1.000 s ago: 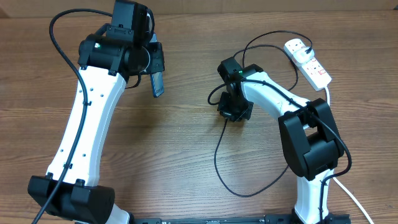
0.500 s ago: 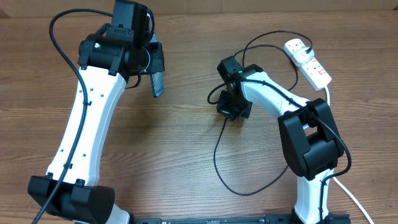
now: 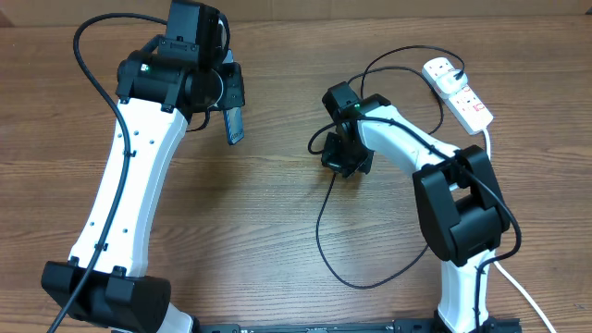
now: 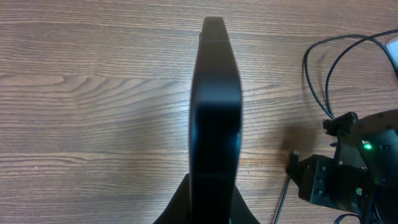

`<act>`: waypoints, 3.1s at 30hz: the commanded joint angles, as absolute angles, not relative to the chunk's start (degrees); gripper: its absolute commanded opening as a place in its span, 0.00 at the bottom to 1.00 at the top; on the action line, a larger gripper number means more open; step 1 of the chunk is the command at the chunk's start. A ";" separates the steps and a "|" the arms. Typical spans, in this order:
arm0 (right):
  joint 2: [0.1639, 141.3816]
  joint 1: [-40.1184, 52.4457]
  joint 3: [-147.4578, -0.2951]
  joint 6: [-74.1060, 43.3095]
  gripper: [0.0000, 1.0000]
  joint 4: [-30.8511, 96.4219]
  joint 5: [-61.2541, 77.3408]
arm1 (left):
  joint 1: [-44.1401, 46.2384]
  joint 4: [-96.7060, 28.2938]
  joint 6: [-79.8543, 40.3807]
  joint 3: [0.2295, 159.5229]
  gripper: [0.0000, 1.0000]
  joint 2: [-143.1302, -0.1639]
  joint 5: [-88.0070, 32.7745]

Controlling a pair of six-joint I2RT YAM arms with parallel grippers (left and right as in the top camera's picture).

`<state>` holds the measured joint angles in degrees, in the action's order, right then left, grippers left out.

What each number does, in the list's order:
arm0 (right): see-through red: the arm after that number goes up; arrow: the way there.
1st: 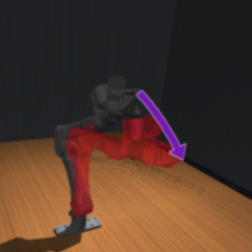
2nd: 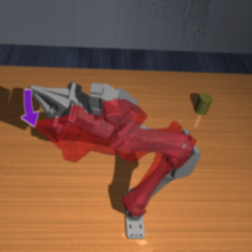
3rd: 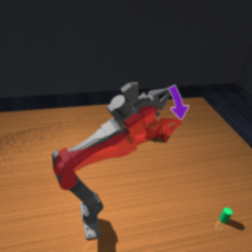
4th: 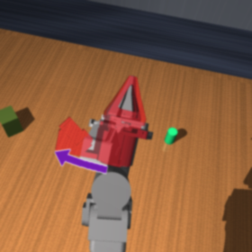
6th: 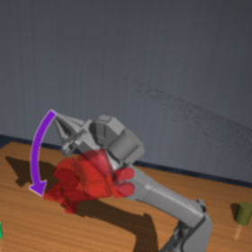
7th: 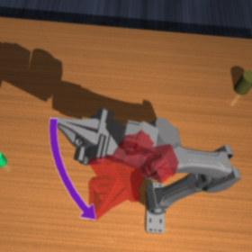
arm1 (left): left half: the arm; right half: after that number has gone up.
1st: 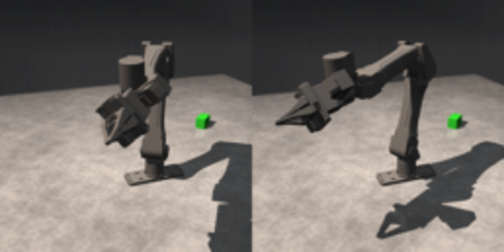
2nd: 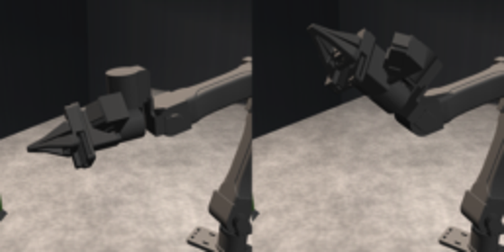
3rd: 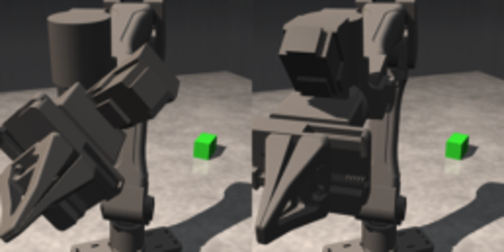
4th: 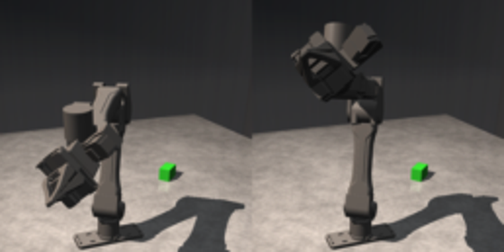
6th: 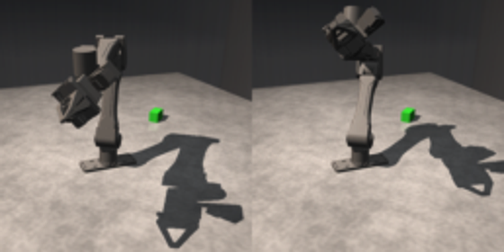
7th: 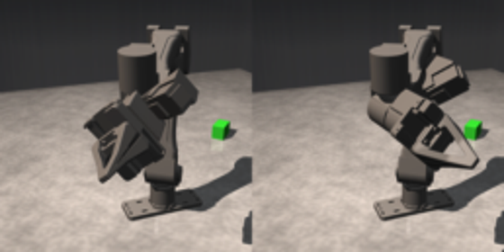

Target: Plug charger to phone and switch on socket

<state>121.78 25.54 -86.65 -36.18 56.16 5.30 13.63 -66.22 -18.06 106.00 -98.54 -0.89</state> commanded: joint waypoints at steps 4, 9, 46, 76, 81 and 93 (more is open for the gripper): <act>119.74 24.75 -94.94 -27.29 0.03 62.33 11.33 | 13.45 -65.21 -17.12 106.21 0.04 -97.78 -8.25; 111.48 23.22 -96.62 -17.98 0.04 65.30 18.41 | 11.20 -63.11 -16.38 106.24 0.04 -97.76 -19.68; 105.56 22.92 -81.62 -38.85 0.04 56.69 2.17 | -8.67 -59.29 -18.02 106.24 0.03 -97.78 -57.84; 106.69 22.22 -68.51 -52.36 0.37 49.50 -7.35 | -8.67 -59.33 -18.00 106.24 0.04 -97.78 -57.84; 106.69 21.71 -68.51 -46.00 0.34 45.23 -1.21 | -8.64 -59.31 -18.00 106.24 0.04 -97.78 -57.84; 106.69 21.39 -68.53 -38.79 0.38 40.49 3.97 | -8.64 -59.31 -18.02 106.24 0.04 -97.78 -57.84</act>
